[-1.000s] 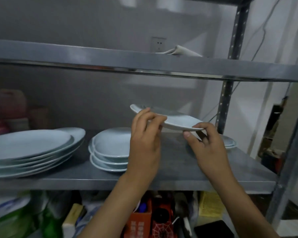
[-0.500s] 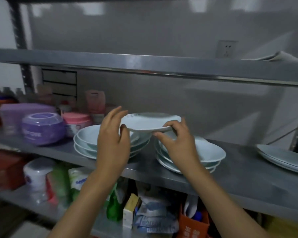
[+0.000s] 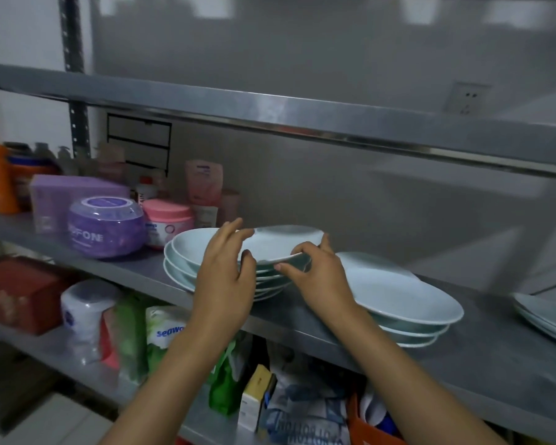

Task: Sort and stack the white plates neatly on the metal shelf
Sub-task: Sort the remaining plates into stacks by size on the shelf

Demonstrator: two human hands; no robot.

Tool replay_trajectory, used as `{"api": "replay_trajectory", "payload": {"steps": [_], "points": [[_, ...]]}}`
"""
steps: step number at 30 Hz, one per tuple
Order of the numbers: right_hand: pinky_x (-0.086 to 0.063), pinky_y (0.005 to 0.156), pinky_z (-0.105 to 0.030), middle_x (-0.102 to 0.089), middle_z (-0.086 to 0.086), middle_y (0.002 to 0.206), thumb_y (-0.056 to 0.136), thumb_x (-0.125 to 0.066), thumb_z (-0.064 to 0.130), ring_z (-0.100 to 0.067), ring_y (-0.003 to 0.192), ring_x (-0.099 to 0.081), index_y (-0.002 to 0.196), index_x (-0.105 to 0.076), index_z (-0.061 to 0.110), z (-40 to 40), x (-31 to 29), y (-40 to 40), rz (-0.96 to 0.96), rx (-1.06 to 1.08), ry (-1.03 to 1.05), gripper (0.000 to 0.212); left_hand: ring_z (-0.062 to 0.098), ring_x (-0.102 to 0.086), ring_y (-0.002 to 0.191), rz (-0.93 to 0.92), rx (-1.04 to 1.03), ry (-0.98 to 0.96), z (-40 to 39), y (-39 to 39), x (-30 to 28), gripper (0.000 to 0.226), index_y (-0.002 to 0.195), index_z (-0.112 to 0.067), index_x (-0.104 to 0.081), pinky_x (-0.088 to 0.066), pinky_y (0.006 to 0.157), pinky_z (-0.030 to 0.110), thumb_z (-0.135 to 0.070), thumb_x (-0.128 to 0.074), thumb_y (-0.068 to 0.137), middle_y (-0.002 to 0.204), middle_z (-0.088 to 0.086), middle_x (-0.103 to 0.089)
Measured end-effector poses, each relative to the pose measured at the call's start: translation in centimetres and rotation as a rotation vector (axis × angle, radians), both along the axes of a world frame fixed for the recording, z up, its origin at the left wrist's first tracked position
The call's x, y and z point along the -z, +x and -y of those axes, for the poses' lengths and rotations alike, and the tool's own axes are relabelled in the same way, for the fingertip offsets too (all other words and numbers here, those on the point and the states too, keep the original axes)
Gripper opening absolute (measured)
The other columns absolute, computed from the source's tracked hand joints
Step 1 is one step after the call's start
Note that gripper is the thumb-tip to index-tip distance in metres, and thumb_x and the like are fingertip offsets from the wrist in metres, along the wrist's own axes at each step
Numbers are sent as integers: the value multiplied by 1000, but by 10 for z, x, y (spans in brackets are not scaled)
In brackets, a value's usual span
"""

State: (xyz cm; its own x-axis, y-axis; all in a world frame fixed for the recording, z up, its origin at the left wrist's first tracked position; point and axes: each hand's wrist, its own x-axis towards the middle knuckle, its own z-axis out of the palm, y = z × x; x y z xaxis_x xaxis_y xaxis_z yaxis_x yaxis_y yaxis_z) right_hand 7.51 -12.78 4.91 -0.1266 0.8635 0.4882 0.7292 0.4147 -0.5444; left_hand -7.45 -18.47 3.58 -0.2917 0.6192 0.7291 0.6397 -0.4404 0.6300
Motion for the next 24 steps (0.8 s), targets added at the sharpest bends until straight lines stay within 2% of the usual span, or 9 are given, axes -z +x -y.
{"api": "replay_trajectory", "payload": {"steps": [4, 8, 11, 15, 20, 22, 24], "points": [[-41, 91, -27, -15, -10, 159, 80, -69, 48, -24, 130, -43, 110, -62, 27, -2, 3, 2, 56, 8, -27, 37, 10, -33, 136, -40, 7, -24, -5, 3, 6, 34, 124, -18, -57, -22, 109, 20, -7, -46, 94, 144, -5, -43], [-34, 105, -31, -16, -7, 159, 84, -66, 43, -24, 139, -31, 128, -54, 28, -1, -3, 7, 65, -6, -57, 48, 10, -33, 136, -71, 20, -28, -7, 15, 5, 34, 124, -17, -59, -21, 107, 18, -7, -47, 94, 144, -5, -44], [-32, 108, -32, -13, -3, 160, 85, -66, 33, -22, 143, -24, 135, -48, 28, 2, -9, 21, 71, -22, -35, 53, 8, -30, 137, -104, 45, -23, -8, 29, 3, 34, 126, -17, -57, -20, 108, 17, -8, -46, 95, 145, -6, -43], [-32, 107, -31, -18, 2, 159, 85, -64, 29, -18, 145, -21, 131, -51, 31, 11, -17, 60, 86, 0, 70, 48, 6, -27, 137, -149, 97, 10, -10, 58, 0, 35, 126, -17, -56, -11, 106, 7, -8, -47, 94, 145, -5, -41], [-30, 106, -25, -15, 3, 160, 86, -63, 25, -15, 142, -25, 136, -47, 28, 25, -23, 122, 94, 130, 125, 52, 10, -25, 140, -204, 214, 41, -12, 112, -4, 40, 126, -16, -57, -17, 111, 18, -15, -40, 89, 146, -3, -42], [-29, 109, -27, -18, 2, 159, 85, -64, 24, -15, 143, -25, 134, -50, 27, 30, -23, 148, 79, 164, 135, 52, 8, -23, 141, -211, 255, 51, -11, 137, -5, 37, 126, -17, -56, -15, 111, 15, -15, -42, 92, 146, -5, -41], [-27, 109, -22, -22, -2, 158, 83, -66, 21, -16, 142, -27, 131, -53, 26, 35, -20, 176, 50, 210, 145, 50, 4, -23, 141, -230, 323, 81, -8, 161, -6, 34, 125, -18, -57, -12, 110, 8, -9, -47, 93, 145, -8, -42]]}}
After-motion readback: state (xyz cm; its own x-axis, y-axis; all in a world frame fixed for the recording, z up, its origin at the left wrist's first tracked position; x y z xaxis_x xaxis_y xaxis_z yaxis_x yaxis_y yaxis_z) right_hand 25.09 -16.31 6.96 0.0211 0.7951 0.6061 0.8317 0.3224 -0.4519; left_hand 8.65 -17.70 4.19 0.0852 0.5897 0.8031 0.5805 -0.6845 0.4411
